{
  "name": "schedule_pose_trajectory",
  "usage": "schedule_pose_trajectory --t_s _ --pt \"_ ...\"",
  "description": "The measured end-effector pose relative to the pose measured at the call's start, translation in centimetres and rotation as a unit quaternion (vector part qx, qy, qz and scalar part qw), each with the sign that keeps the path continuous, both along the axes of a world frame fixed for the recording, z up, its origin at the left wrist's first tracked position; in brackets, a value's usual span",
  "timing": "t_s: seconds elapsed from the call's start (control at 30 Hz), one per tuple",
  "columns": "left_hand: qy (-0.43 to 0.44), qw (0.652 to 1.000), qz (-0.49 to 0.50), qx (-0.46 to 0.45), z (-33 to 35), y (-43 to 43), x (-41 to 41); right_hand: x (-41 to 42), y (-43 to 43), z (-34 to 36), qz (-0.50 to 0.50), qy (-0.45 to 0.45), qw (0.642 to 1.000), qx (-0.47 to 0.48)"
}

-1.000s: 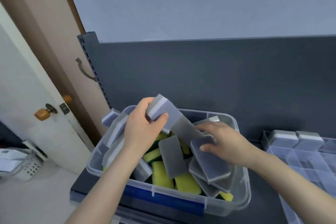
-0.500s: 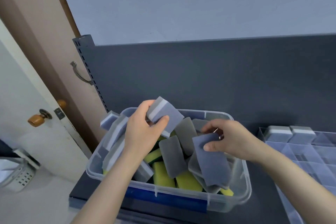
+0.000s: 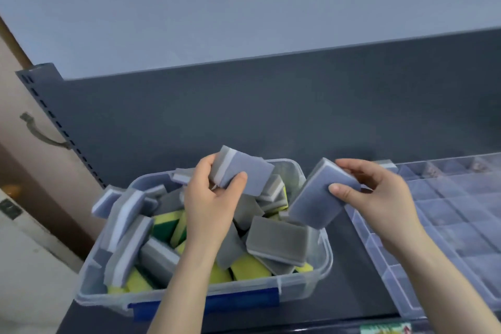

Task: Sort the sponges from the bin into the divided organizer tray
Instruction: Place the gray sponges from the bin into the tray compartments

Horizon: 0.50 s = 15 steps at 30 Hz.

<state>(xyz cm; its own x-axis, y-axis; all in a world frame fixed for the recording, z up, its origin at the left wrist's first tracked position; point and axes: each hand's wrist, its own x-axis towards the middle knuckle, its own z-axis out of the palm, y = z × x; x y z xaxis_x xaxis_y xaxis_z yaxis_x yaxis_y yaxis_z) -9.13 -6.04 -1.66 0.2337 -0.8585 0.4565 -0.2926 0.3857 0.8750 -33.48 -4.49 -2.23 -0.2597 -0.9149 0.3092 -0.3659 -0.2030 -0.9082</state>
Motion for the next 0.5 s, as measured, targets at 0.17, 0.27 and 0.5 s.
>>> schedule_pose_trajectory --t_s 0.17,0.27,0.5 --pt "0.013 0.999 -0.032 0.002 -0.4 -0.2 -3.5 -3.5 1.2 -0.2 -0.049 -0.023 0.999 -0.006" --pt "0.025 0.999 -0.045 0.002 -0.5 -0.1 -5.9 -5.9 1.4 -0.3 -0.076 -0.034 0.996 -0.019" --pt "0.043 0.998 -0.03 0.016 -1.0 -0.5 -12.1 -12.2 0.2 -1.0 -0.099 -0.04 0.994 -0.033"
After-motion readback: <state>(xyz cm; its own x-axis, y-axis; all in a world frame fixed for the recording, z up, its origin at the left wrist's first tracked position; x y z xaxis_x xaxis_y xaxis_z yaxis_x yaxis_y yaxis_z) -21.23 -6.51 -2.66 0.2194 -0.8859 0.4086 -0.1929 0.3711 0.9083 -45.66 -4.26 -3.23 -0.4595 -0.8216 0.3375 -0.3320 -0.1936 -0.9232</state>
